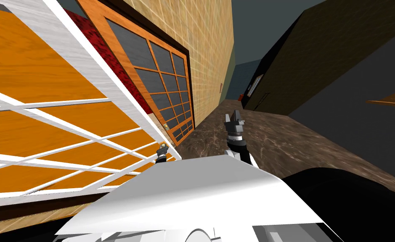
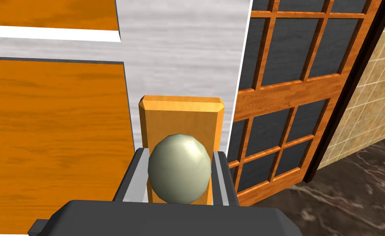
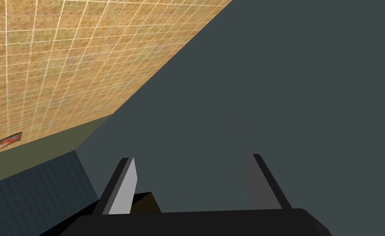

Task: Pull the door open

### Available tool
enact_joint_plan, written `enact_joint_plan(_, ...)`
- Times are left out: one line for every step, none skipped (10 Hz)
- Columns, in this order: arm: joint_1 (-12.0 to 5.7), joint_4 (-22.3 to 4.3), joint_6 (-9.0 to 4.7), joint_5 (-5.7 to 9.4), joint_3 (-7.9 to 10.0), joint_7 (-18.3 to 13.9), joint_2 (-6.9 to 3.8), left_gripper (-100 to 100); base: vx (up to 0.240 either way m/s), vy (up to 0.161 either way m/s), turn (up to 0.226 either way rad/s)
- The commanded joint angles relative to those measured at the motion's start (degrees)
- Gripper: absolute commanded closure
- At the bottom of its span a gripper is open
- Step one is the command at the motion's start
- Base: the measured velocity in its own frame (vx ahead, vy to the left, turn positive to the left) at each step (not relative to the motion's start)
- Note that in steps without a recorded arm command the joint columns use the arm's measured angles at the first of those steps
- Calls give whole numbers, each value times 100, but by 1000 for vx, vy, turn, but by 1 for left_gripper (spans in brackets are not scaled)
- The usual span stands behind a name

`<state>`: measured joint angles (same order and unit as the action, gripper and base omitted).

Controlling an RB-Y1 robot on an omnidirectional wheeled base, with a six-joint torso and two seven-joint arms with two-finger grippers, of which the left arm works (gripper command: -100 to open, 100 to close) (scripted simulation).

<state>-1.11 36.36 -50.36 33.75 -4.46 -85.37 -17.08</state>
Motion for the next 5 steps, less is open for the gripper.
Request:
enact_joint_plan(-45, -24, -38, -69, -126, -141, -43, 100, -250, -15, -84)
enact_joint_plan(-39, -7, -33, -91, -168, -179, -56, 100, -223, 6, -48)
enact_joint_plan(12, 43, 14, -68, -128, -122, -52, 100, -93, 9, -21)
enact_joint_plan(63, 64, -7, -128, -252, -232, -94, 100, -132, 12, -57)
enact_joint_plan(82, 84, -25, -157, -309, -286, -126, 100, -216, 14, -99)
